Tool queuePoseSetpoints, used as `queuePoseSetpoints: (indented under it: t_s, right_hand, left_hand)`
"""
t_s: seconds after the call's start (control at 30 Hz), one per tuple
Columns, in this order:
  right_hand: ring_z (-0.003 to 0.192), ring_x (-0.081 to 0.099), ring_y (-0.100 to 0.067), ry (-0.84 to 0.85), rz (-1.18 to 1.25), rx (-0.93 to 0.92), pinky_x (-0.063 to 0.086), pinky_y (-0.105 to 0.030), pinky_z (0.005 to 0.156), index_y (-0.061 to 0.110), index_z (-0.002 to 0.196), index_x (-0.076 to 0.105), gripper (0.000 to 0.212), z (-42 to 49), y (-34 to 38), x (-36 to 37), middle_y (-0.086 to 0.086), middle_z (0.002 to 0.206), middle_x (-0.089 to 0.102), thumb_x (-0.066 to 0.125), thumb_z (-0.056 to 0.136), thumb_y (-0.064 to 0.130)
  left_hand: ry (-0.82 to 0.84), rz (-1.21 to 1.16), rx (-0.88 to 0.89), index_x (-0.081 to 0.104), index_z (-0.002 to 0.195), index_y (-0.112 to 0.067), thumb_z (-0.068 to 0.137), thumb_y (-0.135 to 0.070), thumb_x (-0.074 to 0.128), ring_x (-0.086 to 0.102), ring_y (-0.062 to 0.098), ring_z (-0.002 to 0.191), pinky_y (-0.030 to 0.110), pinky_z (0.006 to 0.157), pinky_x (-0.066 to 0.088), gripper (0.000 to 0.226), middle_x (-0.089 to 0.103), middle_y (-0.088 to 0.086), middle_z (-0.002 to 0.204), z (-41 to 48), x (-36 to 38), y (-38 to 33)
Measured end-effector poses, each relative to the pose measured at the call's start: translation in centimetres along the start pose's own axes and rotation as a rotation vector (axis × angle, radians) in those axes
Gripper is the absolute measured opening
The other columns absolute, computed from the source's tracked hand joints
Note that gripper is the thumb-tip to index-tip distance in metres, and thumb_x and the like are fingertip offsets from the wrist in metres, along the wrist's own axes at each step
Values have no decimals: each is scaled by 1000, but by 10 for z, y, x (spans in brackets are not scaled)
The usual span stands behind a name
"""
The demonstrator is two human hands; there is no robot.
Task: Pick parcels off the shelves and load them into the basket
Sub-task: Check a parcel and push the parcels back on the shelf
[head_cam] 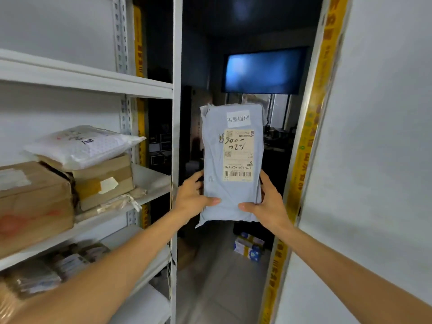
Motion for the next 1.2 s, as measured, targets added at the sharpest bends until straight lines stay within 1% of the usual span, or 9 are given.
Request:
queuePoseSetpoints:
  t_s: [0.07, 0.17, 0.27, 0.37, 0.57, 0.67, 0.77, 0.9, 1.2]
  right_hand:
    - [119, 45, -4, -41, -32, 7, 43, -8, 91, 28, 143, 31, 86, -6, 4, -13, 16, 126, 50, 80, 76, 8]
    - [126, 49, -11, -125, -92, 28, 45, -33, 104, 25, 147, 31, 81, -22, 10, -28, 10, 137, 52, 76, 81, 19]
    - [129, 48, -16, -222, -132, 85, 45, -39, 103, 29, 146, 31, 80, -44, 18, -39, 11, 138, 50, 77, 80, 22]
    - [126, 51, -24, -331, -170, 181, 48, -44, 98, 30, 148, 27, 86, -70, 19, -48, 2, 138, 53, 78, 79, 19]
    - [107, 63, -30, -519, -231, 336, 54, -53, 88, 29, 149, 30, 93, -140, 20, -70, -4, 122, 63, 82, 74, 13]
    - [105, 64, -27, -635, -293, 391, 56, -51, 85, 31, 149, 31, 93, -187, 24, -92, -2, 119, 65, 82, 74, 9]
    - [107, 62, -26, -745, -363, 446, 56, -48, 87, 32, 149, 31, 95, -234, 33, -125, -1, 120, 65, 82, 73, 9]
    - [106, 63, -19, -876, -463, 482, 57, -41, 87, 34, 146, 36, 92, -295, 56, -170, 6, 118, 65, 82, 71, 5]
    - [100, 66, -16, -1137, -594, 596, 59, -30, 76, 41, 142, 38, 87, -427, 94, -257, 11, 108, 66, 80, 74, 8]
  left_hand:
    - [46, -14, 13, 48, 133, -19, 62, 8, 83, 62, 8, 98, 17, 74, 53, 84, 64, -2, 110, 4, 14, 1]
    - [143, -59, 24, 51, 130, -18, 61, 5, 84, 63, 11, 103, 23, 80, 55, 80, 66, 0, 114, 8, 32, 4]
    - [235, -87, 41, 54, 125, -22, 60, 4, 85, 63, 9, 102, 23, 78, 55, 76, 67, -6, 109, 5, 46, 4]
    - [348, -79, 56, 54, 123, -26, 62, 3, 85, 63, 1, 97, 17, 73, 54, 74, 66, -13, 103, -4, 59, 0]
    - [526, 9, 48, 43, 139, -23, 63, -4, 87, 58, 13, 112, 39, 96, 51, 90, 60, -7, 120, -34, 103, 4]
    - [616, 29, 39, 33, 146, -22, 61, -10, 89, 53, 18, 121, 43, 99, 48, 103, 54, 0, 134, -57, 146, 9]
    - [748, -43, 55, 35, 145, -21, 61, -5, 87, 56, 19, 115, 41, 95, 51, 99, 58, 1, 127, -89, 201, 0]
    - [914, -84, 126, 41, 138, -24, 62, -8, 87, 65, 20, 101, 47, 88, 55, 91, 69, -1, 111, -137, 275, -20]
    - [1240, -234, 180, 45, 136, -21, 61, -3, 86, 59, 21, 112, 40, 96, 50, 88, 63, 3, 123, -255, 414, -75]
Point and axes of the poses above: each hand's wrist, its own z-axis towards the middle knuckle, its own x-axis out of the palm, y = z × x, the point moved 8 cm from there along z, towards the middle knuckle
